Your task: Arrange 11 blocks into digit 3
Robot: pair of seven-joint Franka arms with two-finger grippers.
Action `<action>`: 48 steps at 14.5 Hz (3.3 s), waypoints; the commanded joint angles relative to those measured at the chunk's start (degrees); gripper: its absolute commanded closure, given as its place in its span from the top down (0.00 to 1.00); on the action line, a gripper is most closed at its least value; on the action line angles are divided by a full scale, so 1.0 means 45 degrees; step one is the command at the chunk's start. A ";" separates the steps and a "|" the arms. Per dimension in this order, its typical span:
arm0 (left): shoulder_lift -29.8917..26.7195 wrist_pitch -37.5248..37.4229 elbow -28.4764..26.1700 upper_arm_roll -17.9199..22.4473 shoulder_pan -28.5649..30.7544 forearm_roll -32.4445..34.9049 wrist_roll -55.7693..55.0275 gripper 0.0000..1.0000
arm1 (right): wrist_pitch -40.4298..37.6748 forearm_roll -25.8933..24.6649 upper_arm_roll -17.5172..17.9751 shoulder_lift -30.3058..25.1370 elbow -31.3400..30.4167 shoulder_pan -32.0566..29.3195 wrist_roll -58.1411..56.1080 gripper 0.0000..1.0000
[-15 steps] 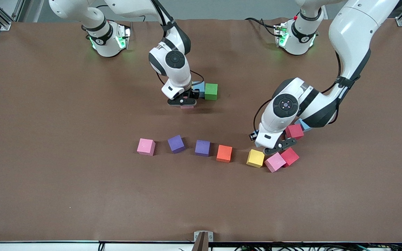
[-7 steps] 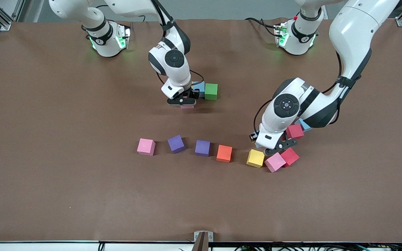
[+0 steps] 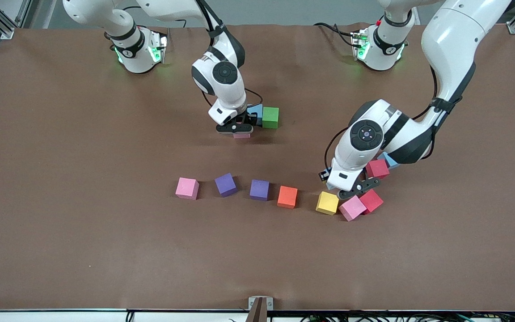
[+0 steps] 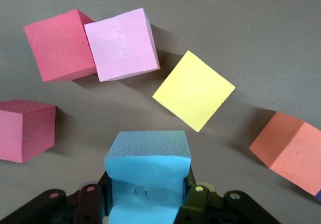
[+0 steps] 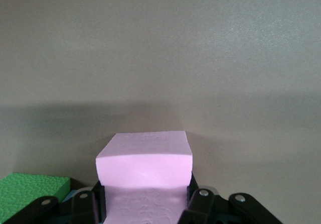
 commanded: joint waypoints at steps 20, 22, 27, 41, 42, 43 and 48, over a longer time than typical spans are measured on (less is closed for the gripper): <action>-0.0147 -0.0224 0.0150 -0.0181 0.0102 -0.0387 -0.0059 0.33 | -0.0083 0.0263 -0.0067 -0.0006 -0.0279 -0.0055 -0.0845 0.02; -0.0147 -0.0224 0.0150 -0.0181 0.0102 -0.0407 -0.0058 0.33 | -0.0083 0.0283 -0.0125 -0.0025 -0.0259 -0.0074 -0.0845 0.02; -0.0147 -0.0224 0.0150 -0.0181 0.0122 -0.0407 -0.0039 0.33 | -0.0122 0.0263 -0.0126 -0.0025 -0.0259 -0.0425 -0.0865 0.02; -0.0147 -0.0224 0.0150 -0.0181 0.0180 -0.0407 0.0000 0.33 | -0.0511 0.0283 -0.0086 -0.0142 -0.0396 0.0023 0.0112 0.02; -0.0147 -0.0224 0.0150 -0.0181 0.0180 -0.0387 0.0000 0.33 | -0.0590 0.0283 -0.0086 -0.0297 -0.0396 0.0062 0.0112 0.02; -0.0147 -0.0224 0.0150 -0.0181 0.0180 -0.0387 0.0000 0.33 | -0.0726 0.0283 -0.0086 -0.0338 -0.0396 0.0062 0.0170 0.02; -0.0147 -0.0224 0.0150 -0.0181 0.0180 -0.0407 0.0000 0.33 | -0.0572 0.0283 -0.0067 -0.0318 -0.0376 0.0160 0.0365 0.02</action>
